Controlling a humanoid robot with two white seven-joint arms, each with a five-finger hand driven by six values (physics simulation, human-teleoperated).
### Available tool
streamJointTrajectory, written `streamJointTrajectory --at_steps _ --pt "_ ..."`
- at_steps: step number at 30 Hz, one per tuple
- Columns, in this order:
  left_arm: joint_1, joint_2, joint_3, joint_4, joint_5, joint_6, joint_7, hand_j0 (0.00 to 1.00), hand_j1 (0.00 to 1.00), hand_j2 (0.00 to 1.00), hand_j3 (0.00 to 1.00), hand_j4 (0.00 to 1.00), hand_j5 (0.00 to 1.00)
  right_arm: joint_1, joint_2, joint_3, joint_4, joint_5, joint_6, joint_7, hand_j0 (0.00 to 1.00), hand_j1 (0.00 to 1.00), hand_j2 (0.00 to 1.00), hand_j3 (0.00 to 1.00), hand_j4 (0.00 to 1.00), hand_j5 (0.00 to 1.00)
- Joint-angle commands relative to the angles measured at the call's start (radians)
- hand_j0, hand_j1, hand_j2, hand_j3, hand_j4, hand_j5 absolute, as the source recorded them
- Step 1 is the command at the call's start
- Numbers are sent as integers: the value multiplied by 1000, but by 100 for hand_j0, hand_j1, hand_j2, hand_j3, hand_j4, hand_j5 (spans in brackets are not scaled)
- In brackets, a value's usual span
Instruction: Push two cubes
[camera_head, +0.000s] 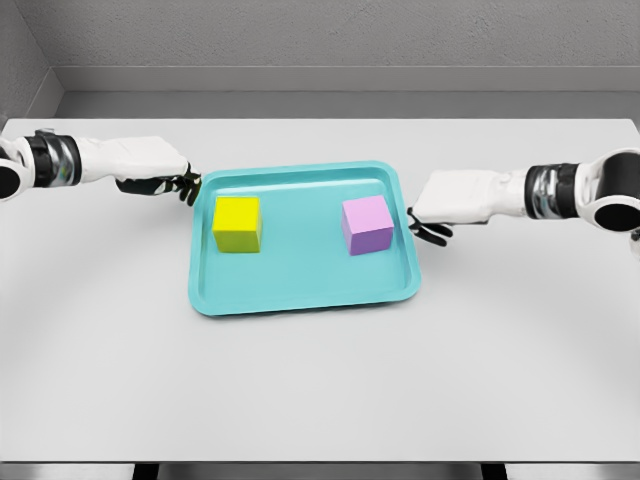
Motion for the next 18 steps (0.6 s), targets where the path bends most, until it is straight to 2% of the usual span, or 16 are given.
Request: streamJointTrajectory --at_steps 1,6,9,13,18 --pt "0 2 -9 1 4 3 0 30 30 30 30 30 30 -2 13 27 20 -1 2 0 0 0 0 0 0 0" --pt "2 5 -32 5 -8 3 0 30 30 30 30 30 30 -8 15 30 61 1 2 0 0 0 0 0 0 0" --pt "2 3 -31 13 -8 3 0 30 30 30 30 30 30 -26 70 30 142 42 2 0 0 0 0 0 0 0" --pt "0 -7 -40 18 -39 3 0 30 30 30 30 30 30 -41 97 51 193 47 2 0 0 0 0 0 0 0" --pt "0 -44 -52 16 -82 3 0 31 31 31 31 31 31 -45 108 56 201 65 2 0 0 0 0 0 0 0"
